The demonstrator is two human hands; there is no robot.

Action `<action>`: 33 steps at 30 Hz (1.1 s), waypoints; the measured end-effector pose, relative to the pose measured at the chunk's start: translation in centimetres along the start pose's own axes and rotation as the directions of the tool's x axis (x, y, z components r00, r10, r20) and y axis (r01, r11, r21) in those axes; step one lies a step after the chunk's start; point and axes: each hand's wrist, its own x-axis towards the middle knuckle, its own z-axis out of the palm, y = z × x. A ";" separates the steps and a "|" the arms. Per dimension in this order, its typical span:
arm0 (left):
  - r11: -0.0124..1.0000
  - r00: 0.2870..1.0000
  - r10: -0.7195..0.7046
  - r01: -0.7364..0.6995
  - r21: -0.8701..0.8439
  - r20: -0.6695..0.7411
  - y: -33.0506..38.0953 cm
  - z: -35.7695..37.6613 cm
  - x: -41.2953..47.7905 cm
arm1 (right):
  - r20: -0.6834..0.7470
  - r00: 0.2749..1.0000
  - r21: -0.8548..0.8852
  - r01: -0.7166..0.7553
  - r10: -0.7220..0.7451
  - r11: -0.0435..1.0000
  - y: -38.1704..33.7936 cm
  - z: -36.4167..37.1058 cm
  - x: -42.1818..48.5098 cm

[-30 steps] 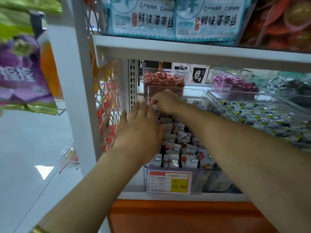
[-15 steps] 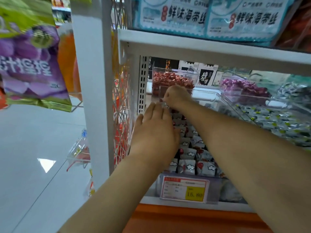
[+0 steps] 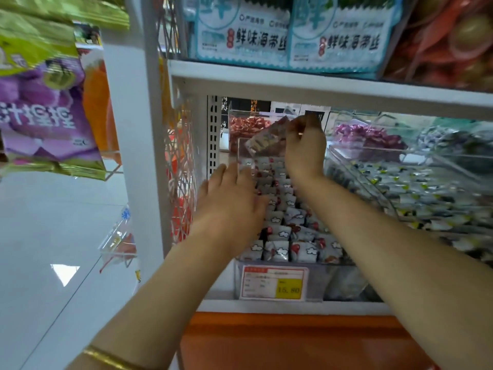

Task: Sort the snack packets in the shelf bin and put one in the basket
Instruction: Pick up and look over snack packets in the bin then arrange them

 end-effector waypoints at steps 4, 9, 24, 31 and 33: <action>1.000 0.985 -0.012 0.008 -0.023 -0.173 0.6 -1.1 -1.4 | 0.092 0.976 0.223 -0.213 0.197 0.951 -1.1 -6.0 -4.1; 0.987 0.972 -0.010 -0.027 -0.156 -0.233 1.8 -2.9 -3.6 | 0.242 0.893 0.458 -0.450 0.380 0.767 -2.2 -12.8 -9.2; 0.158 0.970 -0.100 0.237 -0.959 0.223 3.8 -2.8 -7.5 | 0.465 0.756 0.653 -0.644 0.461 0.397 -2.4 -16.8 -12.8; 0.240 0.967 -0.234 0.162 -0.957 0.105 3.8 -2.1 -7.2 | 0.530 0.728 0.587 -0.685 0.434 0.432 -2.1 -17.0 -12.8; 0.165 0.963 -0.229 0.182 -0.969 0.141 4.0 -2.1 -7.2 | 0.569 0.708 0.602 -0.705 0.418 0.376 -2.1 -17.1 -12.8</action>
